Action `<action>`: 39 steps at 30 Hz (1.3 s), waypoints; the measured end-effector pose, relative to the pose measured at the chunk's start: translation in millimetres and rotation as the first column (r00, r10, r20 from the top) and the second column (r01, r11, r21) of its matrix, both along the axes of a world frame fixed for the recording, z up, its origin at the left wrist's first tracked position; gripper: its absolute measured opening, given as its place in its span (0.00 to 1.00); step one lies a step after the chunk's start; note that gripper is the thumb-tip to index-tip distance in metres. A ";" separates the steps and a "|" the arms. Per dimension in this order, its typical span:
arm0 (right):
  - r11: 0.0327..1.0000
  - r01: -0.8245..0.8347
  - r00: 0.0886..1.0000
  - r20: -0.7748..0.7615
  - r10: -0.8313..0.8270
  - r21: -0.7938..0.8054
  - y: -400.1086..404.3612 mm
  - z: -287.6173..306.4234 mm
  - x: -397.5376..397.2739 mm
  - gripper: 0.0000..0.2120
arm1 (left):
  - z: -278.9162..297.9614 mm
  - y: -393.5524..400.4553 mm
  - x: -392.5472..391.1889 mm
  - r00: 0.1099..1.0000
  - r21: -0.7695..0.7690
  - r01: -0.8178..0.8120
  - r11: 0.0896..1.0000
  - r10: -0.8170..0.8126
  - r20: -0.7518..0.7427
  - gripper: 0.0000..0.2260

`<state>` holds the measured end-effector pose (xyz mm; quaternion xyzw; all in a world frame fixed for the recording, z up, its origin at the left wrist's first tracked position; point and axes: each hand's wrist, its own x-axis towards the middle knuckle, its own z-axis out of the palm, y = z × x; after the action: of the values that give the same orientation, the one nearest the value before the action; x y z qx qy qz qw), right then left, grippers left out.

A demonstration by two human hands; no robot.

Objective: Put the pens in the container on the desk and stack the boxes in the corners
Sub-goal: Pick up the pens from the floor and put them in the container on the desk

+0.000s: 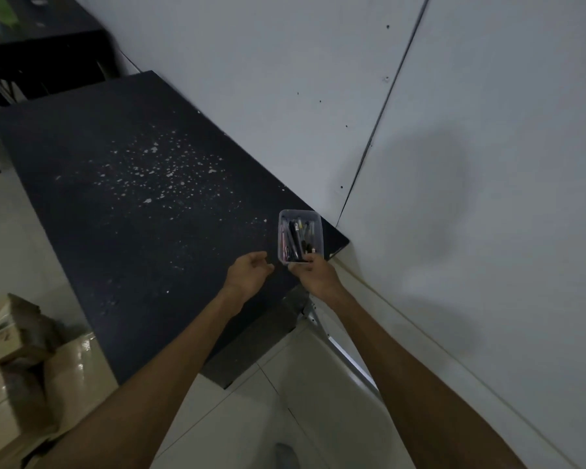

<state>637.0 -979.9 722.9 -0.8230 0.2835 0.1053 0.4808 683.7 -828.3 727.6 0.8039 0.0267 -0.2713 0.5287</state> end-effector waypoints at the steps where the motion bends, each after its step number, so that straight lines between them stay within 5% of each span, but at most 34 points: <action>1: 1.000 -0.006 1.000 0.003 0.006 0.004 11.5 4.6 -13.6 0.24 | 3.5 13.0 -11.8 1.000 0.003 0.001 1.000 -0.001 0.007 0.21; 11: 1.000 0.011 0.998 0.057 -0.013 0.020 115.8 22.6 -127.4 0.34 | 19.2 130.1 -125.9 1.000 0.054 0.009 0.999 -0.010 0.023 0.26; 25: 0.980 -0.197 0.980 0.038 0.197 -0.012 242.1 2.9 -265.5 0.39 | 9.6 268.0 -296.6 0.991 0.104 -0.124 0.987 0.118 0.063 0.28; 39: 0.939 -0.328 0.945 0.023 0.327 0.102 387.9 -75.3 -407.3 0.36 | -94.9 412.1 -466.0 0.965 0.086 -0.257 0.963 0.260 -0.026 0.28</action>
<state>229.7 -592.0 647.6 -0.8327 0.1354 0.1961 0.4998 217.6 -416.2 632.7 0.8092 0.1521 -0.2135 0.5258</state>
